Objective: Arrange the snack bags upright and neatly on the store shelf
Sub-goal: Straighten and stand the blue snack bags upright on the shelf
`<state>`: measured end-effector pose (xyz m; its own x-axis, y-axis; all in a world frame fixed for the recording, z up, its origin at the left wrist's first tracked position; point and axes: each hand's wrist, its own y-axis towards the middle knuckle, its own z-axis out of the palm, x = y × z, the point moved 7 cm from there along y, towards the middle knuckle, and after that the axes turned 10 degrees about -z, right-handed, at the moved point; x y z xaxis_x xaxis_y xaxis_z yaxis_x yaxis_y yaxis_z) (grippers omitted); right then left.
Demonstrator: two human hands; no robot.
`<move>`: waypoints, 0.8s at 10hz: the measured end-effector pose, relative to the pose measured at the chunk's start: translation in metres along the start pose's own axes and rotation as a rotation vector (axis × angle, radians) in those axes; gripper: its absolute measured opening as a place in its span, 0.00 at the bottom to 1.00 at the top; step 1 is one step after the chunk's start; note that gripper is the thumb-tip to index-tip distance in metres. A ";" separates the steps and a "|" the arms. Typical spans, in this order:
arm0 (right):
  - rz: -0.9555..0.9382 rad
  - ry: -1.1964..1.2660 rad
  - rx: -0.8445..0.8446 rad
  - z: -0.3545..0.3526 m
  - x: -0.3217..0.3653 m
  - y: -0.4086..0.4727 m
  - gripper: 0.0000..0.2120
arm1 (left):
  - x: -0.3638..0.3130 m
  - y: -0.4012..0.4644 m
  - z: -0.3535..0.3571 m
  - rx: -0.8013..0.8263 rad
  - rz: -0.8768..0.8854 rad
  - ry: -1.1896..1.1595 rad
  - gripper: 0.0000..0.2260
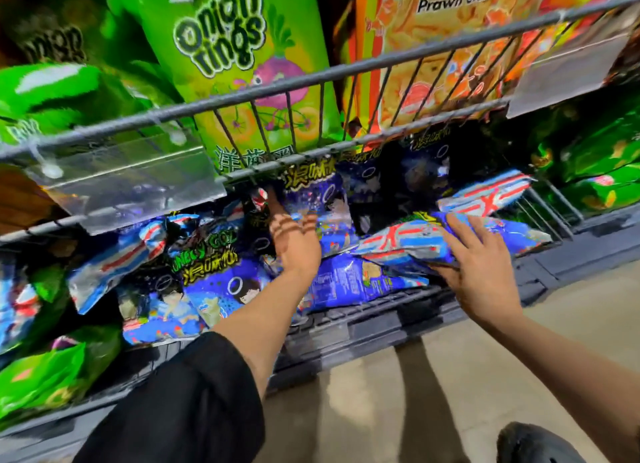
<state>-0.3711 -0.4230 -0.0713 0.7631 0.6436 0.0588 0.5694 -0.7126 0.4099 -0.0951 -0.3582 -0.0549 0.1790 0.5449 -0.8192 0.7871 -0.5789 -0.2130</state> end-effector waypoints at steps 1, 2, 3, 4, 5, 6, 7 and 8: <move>0.016 0.044 -0.078 0.004 -0.002 0.004 0.32 | -0.005 0.011 0.016 0.038 -0.036 0.043 0.19; 0.020 0.085 -0.092 0.010 0.007 0.006 0.30 | -0.006 0.040 0.026 -0.124 0.127 -0.018 0.28; -0.024 0.147 -0.095 0.018 0.008 0.005 0.31 | -0.003 0.051 0.033 -0.157 0.179 0.009 0.35; -0.083 0.200 -0.105 0.026 0.004 0.005 0.31 | -0.001 0.058 0.045 -0.115 0.164 0.089 0.36; -0.121 0.237 -0.142 0.026 0.005 0.001 0.32 | 0.002 0.056 0.045 -0.146 0.199 0.127 0.40; -0.215 0.264 -0.169 0.020 0.018 -0.002 0.40 | 0.009 0.040 0.031 -0.205 0.186 -0.021 0.38; -0.340 0.288 -0.203 0.007 0.035 -0.008 0.44 | 0.011 0.011 0.028 -0.136 0.110 -0.199 0.20; -0.366 0.256 -0.242 -0.004 0.031 -0.021 0.51 | 0.016 -0.016 0.047 0.179 -0.043 -0.152 0.23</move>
<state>-0.3600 -0.3869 -0.0746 0.4102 0.9084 0.0808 0.6750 -0.3620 0.6430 -0.1325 -0.3680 -0.0897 0.0455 0.4814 -0.8753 0.6722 -0.6629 -0.3297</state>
